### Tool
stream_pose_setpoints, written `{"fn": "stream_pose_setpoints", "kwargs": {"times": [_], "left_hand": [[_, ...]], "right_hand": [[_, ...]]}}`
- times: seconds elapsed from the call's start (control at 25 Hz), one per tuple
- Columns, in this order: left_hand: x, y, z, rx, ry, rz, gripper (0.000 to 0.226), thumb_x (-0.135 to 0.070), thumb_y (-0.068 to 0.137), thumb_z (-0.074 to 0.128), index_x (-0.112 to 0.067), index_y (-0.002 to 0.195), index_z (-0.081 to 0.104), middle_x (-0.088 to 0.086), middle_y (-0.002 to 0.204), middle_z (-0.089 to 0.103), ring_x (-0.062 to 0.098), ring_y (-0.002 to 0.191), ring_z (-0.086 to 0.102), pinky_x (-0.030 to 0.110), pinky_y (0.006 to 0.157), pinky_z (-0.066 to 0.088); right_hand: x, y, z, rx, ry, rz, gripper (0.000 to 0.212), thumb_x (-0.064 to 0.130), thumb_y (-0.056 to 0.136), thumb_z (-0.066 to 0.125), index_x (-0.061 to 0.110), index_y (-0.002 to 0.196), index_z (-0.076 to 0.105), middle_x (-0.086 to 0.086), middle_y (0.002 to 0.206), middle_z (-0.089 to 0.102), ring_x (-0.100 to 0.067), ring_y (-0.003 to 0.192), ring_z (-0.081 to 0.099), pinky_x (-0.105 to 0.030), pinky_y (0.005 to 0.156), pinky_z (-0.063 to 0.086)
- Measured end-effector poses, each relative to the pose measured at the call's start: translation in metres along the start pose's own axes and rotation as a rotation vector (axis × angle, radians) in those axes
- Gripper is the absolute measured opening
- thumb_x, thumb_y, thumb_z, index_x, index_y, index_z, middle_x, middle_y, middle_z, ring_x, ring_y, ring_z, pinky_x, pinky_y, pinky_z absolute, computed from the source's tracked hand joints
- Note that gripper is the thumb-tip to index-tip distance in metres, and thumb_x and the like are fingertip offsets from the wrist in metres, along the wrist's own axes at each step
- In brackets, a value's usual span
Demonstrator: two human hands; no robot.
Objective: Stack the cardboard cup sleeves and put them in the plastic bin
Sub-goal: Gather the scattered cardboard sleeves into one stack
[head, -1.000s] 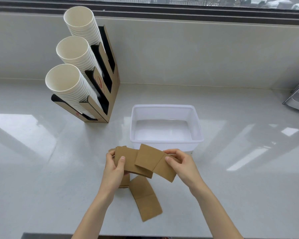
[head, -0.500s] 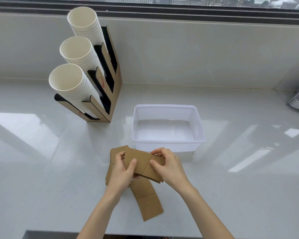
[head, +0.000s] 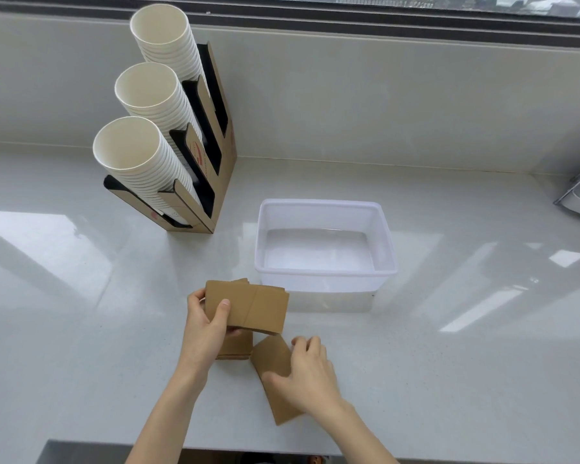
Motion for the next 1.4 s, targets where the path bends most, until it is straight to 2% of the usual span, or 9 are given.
{"fn": "stream_pose_setpoints", "kwargs": {"times": [0.24, 0.36, 0.48, 0.68, 0.84, 0.96, 1.04, 1.24, 1.4], "left_hand": [[0.002, -0.002, 0.000, -0.004, -0.010, -0.004, 0.026, -0.013, 0.091, 0.045, -0.018, 0.114, 0.035, 0.005, 0.117, 0.046, 0.024, 0.096, 0.054, 0.011, 0.047, 0.052], [0.003, -0.002, -0.001, -0.003, 0.002, -0.005, 0.032, -0.014, 0.091, 0.045, -0.015, 0.121, 0.034, 0.005, 0.118, 0.046, 0.024, 0.098, 0.054, 0.012, 0.048, 0.053], [0.001, -0.001, -0.001, -0.012, -0.010, -0.004, 0.027, -0.013, 0.091, 0.045, -0.018, 0.115, 0.035, 0.005, 0.117, 0.046, 0.027, 0.101, 0.054, 0.011, 0.047, 0.052], [-0.004, 0.001, 0.002, -0.013, 0.033, 0.008, 0.033, -0.014, 0.091, 0.044, -0.017, 0.123, 0.033, 0.003, 0.116, 0.044, 0.025, 0.099, 0.053, 0.010, 0.047, 0.051], [-0.003, 0.000, 0.009, 0.026, 0.060, 0.009, 0.034, -0.015, 0.091, 0.044, -0.016, 0.123, 0.033, 0.003, 0.117, 0.045, 0.023, 0.099, 0.053, 0.015, 0.049, 0.054], [-0.003, -0.002, 0.017, 0.072, 0.062, 0.015, 0.028, -0.014, 0.091, 0.045, -0.018, 0.117, 0.034, 0.004, 0.118, 0.046, 0.021, 0.095, 0.055, 0.021, 0.053, 0.053], [-0.005, -0.004, 0.023, 0.101, 0.048, 0.029, 0.024, -0.013, 0.091, 0.044, -0.020, 0.111, 0.034, 0.004, 0.117, 0.047, 0.014, 0.087, 0.056, 0.017, 0.050, 0.053], [0.000, -0.001, 0.028, 0.133, 0.061, 0.032, 0.023, -0.016, 0.092, 0.041, -0.017, 0.114, 0.037, 0.007, 0.117, 0.052, 0.012, 0.084, 0.058, 0.018, 0.051, 0.053], [-0.002, -0.003, 0.037, 0.177, 0.026, 0.005, 0.022, -0.020, 0.094, 0.038, -0.016, 0.115, 0.038, 0.001, 0.099, 0.053, 0.013, 0.080, 0.058, 0.016, 0.049, 0.053]], "right_hand": [[0.008, 0.002, 0.013, -0.060, -0.125, 0.009, 0.060, 0.033, 0.076, 0.062, 0.009, 0.123, 0.034, -0.011, 0.126, 0.037, -0.028, 0.116, 0.036, -0.035, 0.093, 0.034], [0.000, 0.004, 0.008, -0.076, -0.055, 0.007, 0.058, 0.026, 0.076, 0.059, 0.010, 0.125, 0.032, -0.011, 0.127, 0.035, -0.029, 0.116, 0.035, -0.034, 0.093, 0.034], [-0.015, 0.006, -0.009, -0.122, 0.071, 0.050, 0.063, 0.024, 0.077, 0.058, 0.011, 0.131, 0.028, -0.010, 0.129, 0.032, -0.029, 0.119, 0.033, -0.034, 0.096, 0.035], [-0.037, 0.007, -0.054, -0.295, 0.230, 0.130, 0.065, 0.025, 0.077, 0.060, 0.011, 0.133, 0.028, -0.009, 0.127, 0.030, -0.029, 0.118, 0.033, -0.035, 0.096, 0.035], [-0.023, 0.005, -0.079, -0.362, 0.346, -0.039, 0.069, 0.025, 0.077, 0.063, 0.018, 0.136, 0.028, -0.002, 0.123, 0.030, -0.021, 0.115, 0.032, -0.032, 0.101, 0.034], [0.000, 0.003, -0.084, -0.305, 0.312, -0.221, 0.067, 0.024, 0.076, 0.061, 0.026, 0.135, 0.028, 0.007, 0.116, 0.026, -0.015, 0.115, 0.028, -0.033, 0.104, 0.035], [0.010, 0.003, -0.081, -0.256, 0.260, -0.294, 0.067, 0.022, 0.077, 0.060, 0.027, 0.136, 0.028, 0.005, 0.122, 0.027, -0.014, 0.118, 0.026, -0.029, 0.105, 0.030], [0.019, 0.004, -0.077, -0.189, 0.158, -0.355, 0.068, 0.022, 0.079, 0.058, 0.025, 0.138, 0.027, 0.001, 0.129, 0.027, -0.016, 0.116, 0.026, -0.030, 0.105, 0.030], [0.022, 0.004, -0.078, -0.172, 0.138, -0.390, 0.067, 0.017, 0.078, 0.057, 0.025, 0.138, 0.029, -0.001, 0.130, 0.028, -0.017, 0.117, 0.028, -0.029, 0.106, 0.028]]}}
Point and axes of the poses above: each hand's wrist, its own y-axis towards the middle knuckle, its own z-axis out of the palm, x = y × z, the point moved 5 cm from there along y, towards the middle knuckle
